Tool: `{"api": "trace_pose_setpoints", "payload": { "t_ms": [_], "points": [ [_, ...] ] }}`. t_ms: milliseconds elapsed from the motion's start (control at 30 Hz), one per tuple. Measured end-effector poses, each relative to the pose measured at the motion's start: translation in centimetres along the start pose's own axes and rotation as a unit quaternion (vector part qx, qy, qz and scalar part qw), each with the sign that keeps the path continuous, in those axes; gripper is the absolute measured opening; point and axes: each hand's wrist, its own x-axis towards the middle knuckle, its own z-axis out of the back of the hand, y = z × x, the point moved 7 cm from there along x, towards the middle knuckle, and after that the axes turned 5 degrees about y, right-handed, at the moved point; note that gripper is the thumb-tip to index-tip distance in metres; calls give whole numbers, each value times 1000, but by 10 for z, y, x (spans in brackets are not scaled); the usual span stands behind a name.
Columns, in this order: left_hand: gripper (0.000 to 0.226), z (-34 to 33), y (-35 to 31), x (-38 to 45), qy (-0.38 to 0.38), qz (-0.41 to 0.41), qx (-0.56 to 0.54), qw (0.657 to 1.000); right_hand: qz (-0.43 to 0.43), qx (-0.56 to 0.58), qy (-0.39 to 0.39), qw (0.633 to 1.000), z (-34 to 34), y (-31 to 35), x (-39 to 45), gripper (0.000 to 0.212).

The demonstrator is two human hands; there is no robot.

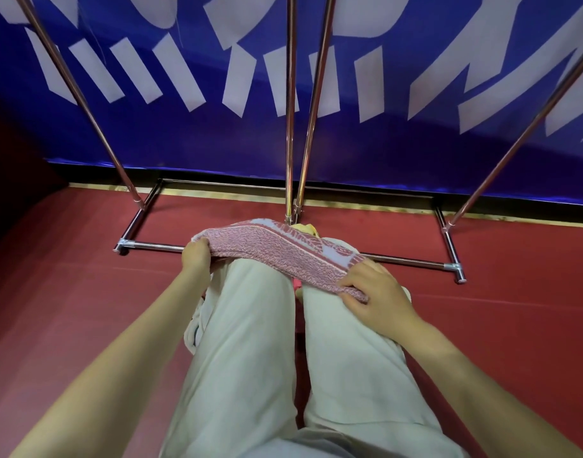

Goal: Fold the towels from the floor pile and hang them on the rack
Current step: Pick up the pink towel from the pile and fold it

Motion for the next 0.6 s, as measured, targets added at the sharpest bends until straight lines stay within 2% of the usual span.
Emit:
{"api": "trace_pose_setpoints", "payload": {
  "t_ms": [67,167,233,333,367,467,600],
  "points": [
    [40,-1,2,6,17,-32,118,992,-19,23,3,1000,0,-2,5,17],
    [55,-4,-13,4,9,-131,325,937,-65,28,3,998,3,-6,24,35],
    [47,-18,-35,-8,18,-238,365,900,-96,5,8,995,3,-7,39,37],
    [30,-56,-59,-30,90,-355,409,836,-138,-34,74,987,-7,-8,61,21],
    [29,-69,-61,-34,124,-368,426,817,-152,-51,111,981,-13,-7,68,26],
    [36,-100,-58,-33,215,-367,496,757,-206,-80,233,947,-29,-13,82,65],
    [57,-108,-42,-27,290,-292,588,696,-259,-17,314,913,-39,-25,92,69]
  ]
}}
